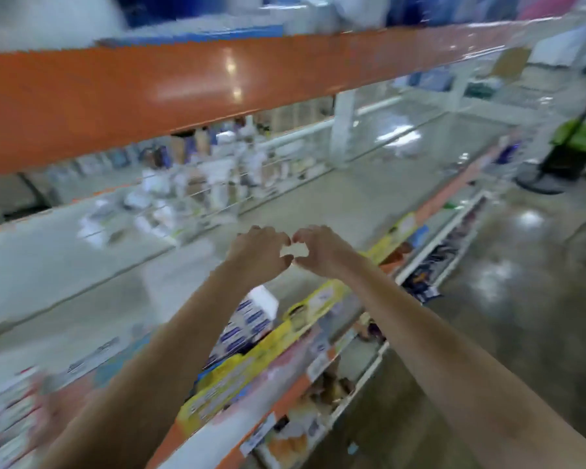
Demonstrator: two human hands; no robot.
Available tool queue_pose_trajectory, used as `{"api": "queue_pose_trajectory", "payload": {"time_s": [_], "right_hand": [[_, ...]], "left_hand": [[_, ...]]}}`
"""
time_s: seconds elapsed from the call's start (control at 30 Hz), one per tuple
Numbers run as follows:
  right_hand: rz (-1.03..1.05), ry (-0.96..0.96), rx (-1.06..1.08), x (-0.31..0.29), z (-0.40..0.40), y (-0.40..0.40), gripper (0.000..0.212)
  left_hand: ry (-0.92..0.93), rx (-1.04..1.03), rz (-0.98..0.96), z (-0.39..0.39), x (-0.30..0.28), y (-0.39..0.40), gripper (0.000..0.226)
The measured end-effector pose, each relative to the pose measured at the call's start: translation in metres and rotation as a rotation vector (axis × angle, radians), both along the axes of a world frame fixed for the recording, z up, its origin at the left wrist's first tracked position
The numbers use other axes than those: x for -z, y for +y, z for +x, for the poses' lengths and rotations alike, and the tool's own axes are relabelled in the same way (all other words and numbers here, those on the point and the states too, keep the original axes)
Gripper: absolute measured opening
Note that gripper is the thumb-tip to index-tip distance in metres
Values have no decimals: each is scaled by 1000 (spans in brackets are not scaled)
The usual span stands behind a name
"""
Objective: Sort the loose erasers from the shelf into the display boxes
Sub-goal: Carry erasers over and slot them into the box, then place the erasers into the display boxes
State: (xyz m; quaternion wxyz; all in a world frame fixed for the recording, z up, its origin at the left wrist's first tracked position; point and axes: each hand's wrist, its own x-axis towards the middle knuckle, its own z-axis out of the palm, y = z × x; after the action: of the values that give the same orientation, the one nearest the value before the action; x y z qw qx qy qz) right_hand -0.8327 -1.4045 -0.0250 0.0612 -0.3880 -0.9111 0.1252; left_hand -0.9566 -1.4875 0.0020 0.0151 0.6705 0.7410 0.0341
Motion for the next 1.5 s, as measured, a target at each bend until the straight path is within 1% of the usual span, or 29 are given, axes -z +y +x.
{"api": "queue_pose_trajectory", "payload": {"time_s": [0.13,0.23,0.3,0.4,0.5,0.6,0.73,0.8,0.9,1.03,1.2,1.3,1.43,1.5], "right_hand": [[72,-121,90,7,85,98,46],[82,-177,135,5,147,160,48],[86,-160,181,2,186,198,47],[18,-99,256,0,231,252,48],[-12,-106,250,5,257,309,50],[-43,-132,245,12,265,369,50],[-26,-128,238,16,260,449,50],[-14,-137,221,15,257,487,50],[-21,-101,221,21,253,538,49],[-44,-25,252,28,245,588,50],[-104,-5,198,43,231,629,54],[-133,5,116,52,229,649,49],[-178,22,-6,54,236,674,44],[-205,27,-60,51,242,683,46]], "left_hand": [[17,90,13,89,3,103,38],[24,130,3,147,8,173,38],[13,136,-10,176,14,219,38],[-11,139,-30,210,23,278,40],[11,112,-48,230,31,332,42],[3,86,-58,235,42,391,42],[-3,37,-79,226,52,474,45],[-3,8,-60,217,54,516,44],[-14,-33,-26,211,58,567,43],[-55,-122,-39,214,60,620,48],[-142,-211,-22,218,71,665,54],[-153,-278,-39,220,78,683,58],[-115,-289,-108,218,76,697,47],[-144,-301,-127,218,72,700,44]]}}
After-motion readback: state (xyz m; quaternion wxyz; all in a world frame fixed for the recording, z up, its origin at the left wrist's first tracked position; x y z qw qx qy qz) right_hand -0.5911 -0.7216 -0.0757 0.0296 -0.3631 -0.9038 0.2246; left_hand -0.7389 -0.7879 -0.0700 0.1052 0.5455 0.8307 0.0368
